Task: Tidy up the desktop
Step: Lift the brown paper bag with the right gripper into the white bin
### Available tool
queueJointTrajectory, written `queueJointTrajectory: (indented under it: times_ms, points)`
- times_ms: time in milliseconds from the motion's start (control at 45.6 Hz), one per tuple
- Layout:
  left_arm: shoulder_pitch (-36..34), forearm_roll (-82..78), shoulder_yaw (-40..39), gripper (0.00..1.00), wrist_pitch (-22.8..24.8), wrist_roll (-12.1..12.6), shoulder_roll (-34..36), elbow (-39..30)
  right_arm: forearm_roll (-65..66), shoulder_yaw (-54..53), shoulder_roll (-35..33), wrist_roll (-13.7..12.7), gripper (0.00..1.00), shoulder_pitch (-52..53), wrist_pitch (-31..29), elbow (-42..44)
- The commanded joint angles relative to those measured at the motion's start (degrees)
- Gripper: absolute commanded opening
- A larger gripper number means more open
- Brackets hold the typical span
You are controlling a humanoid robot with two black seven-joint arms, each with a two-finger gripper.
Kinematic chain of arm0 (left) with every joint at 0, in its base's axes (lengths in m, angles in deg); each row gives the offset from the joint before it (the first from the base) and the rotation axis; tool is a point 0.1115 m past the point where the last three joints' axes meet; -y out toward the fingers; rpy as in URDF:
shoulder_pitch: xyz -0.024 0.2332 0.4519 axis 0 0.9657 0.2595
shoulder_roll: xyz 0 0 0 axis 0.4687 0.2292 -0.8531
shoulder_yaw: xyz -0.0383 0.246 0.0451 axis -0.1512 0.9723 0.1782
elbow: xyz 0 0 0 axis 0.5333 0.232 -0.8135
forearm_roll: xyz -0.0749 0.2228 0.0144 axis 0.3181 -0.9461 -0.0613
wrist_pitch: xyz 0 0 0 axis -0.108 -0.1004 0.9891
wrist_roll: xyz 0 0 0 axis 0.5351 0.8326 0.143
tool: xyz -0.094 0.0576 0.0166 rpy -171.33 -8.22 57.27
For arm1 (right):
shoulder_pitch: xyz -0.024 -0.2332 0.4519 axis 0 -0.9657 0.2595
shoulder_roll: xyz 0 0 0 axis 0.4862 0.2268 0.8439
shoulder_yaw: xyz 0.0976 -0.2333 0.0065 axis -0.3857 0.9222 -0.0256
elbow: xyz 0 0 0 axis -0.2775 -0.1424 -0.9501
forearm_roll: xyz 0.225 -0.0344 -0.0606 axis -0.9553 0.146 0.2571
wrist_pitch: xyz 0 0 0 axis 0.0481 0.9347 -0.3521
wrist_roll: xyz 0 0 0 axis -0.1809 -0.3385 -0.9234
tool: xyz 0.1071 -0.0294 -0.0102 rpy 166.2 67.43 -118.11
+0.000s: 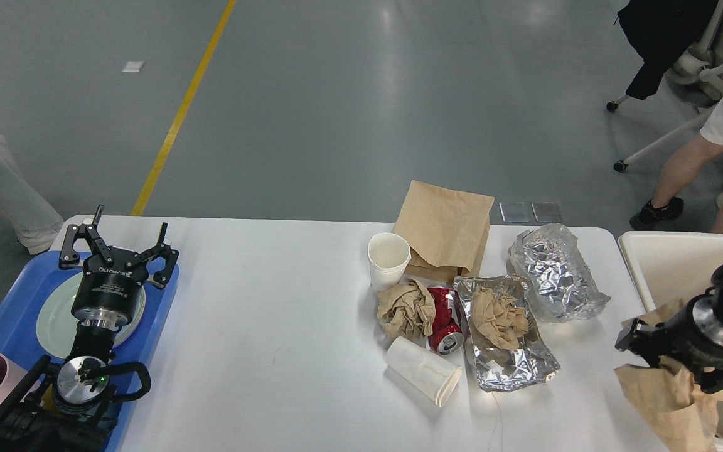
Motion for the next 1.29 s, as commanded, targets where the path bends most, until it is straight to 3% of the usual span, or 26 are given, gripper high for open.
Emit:
queueJointTrajectory:
  times_ms: [0,132,307,439,592,856,965,1053,1185,1272]
  points:
    - [0.0,0.0,0.0,0.97,0.0,0.0,0.0,0.0,-2.5,9.9,0.3,0.4,0.00,15.6,-3.4,-6.7]
    - [0.0,0.0,0.0,0.97,0.0,-0.1,0.0,0.0,-3.4,16.0,1.6,0.4,0.00,28.5,-8.3,-12.5]
    - [0.0,0.0,0.0,0.97,0.0,0.0,0.0,0.0,-3.5,16.4,0.7,0.6,0.00,28.4,-6.0,-12.4]
    - [0.0,0.0,-0.1,0.97,0.0,0.0,0.0,0.0,-2.4,15.9,-4.7,0.6,0.00,24.8,-3.3,-8.0]
    - [0.0,0.0,0.0,0.97,0.0,-0.1,0.0,0.0,-0.1,12.4,-9.6,0.3,0.00,13.5,-3.7,9.3]
    - [0.0,0.0,-0.1,0.97,0.0,-0.1,0.0,0.0,0.5,-14.3,-12.0,0.4,0.00,-22.6,-3.3,41.0]
    - [0.0,0.0,-0.1,0.97,0.0,-0.1,0.0,0.0,1.8,-23.8,-4.9,0.8,0.00,-37.6,-1.2,57.0]
    - [0.0,0.0,-0.1,0.97,0.0,-0.1,0.0,0.0,1.8,-28.4,0.1,0.9,0.00,-46.2,3.8,66.9]
    - [0.0,0.0,0.0,0.97,0.0,-0.1,0.0,0.0,3.1,-28.4,9.6,0.8,0.00,-54.9,16.9,76.4]
    - [0.0,0.0,-0.1,0.97,0.0,-0.1,0.0,0.0,5.2,-27.0,12.6,0.8,0.00,-57.4,20.6,78.8]
